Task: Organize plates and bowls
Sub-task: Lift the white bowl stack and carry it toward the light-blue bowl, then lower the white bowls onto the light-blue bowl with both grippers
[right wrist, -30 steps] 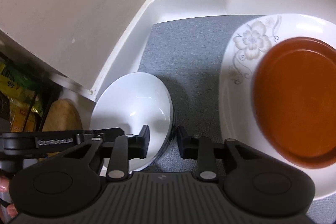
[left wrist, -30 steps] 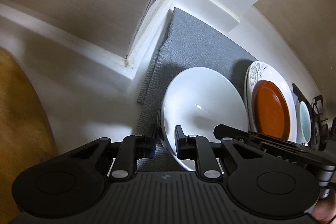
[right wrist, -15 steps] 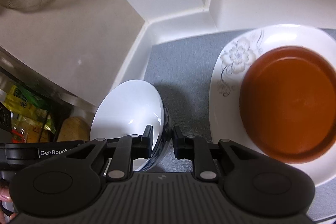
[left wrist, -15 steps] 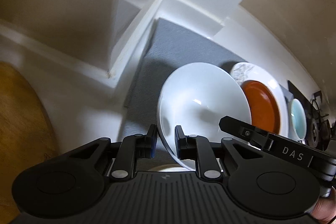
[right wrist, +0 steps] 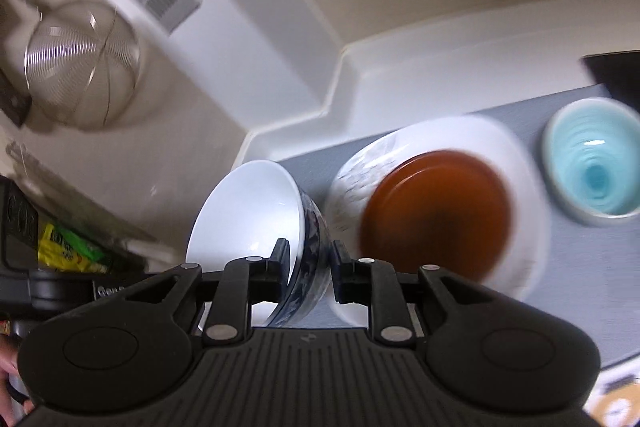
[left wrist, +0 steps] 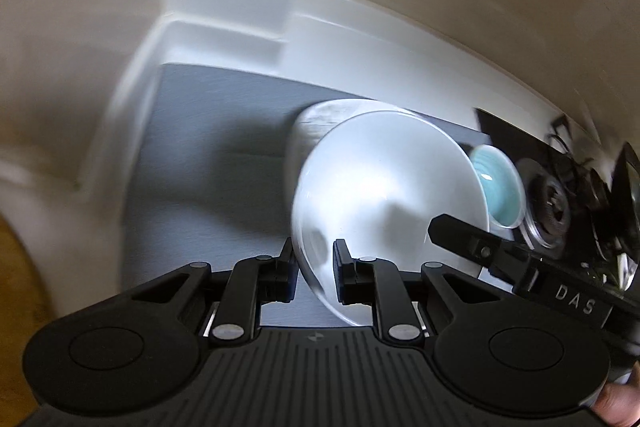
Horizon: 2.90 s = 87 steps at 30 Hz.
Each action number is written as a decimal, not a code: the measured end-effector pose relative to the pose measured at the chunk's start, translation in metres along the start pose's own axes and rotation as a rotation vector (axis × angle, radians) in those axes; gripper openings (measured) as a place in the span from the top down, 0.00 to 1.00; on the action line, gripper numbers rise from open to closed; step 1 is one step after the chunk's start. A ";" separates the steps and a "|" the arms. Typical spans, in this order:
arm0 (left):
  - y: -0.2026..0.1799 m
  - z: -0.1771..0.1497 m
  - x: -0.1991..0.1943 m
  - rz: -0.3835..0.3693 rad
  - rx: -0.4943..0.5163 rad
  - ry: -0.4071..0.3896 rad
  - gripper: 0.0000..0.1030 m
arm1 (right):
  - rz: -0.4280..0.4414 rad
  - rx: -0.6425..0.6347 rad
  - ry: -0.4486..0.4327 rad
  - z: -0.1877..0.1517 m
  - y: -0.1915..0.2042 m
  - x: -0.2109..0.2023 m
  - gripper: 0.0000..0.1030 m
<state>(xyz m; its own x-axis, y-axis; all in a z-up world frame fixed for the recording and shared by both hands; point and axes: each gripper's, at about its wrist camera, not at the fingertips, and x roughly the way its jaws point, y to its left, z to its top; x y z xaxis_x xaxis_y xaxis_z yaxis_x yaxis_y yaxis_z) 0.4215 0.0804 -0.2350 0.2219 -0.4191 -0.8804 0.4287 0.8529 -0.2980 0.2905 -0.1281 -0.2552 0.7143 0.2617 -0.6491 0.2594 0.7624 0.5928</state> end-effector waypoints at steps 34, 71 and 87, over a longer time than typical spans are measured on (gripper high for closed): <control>-0.217 0.031 0.114 0.131 0.072 0.084 0.82 | -0.035 0.136 -0.083 0.044 -0.214 -0.071 0.79; -0.217 0.041 0.195 0.211 0.096 0.226 0.69 | -0.183 -0.087 0.010 0.074 -0.226 -0.019 0.80; -0.210 0.032 0.183 0.195 -0.001 0.213 0.78 | -0.160 -0.241 0.148 0.094 -0.212 -0.026 0.71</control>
<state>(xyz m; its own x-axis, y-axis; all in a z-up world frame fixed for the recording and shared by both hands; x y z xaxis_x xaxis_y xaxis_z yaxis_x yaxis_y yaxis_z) 0.3999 -0.1853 -0.3221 0.1106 -0.1722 -0.9788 0.3951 0.9113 -0.1157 0.2777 -0.3522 -0.3196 0.5701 0.1965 -0.7977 0.1869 0.9145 0.3589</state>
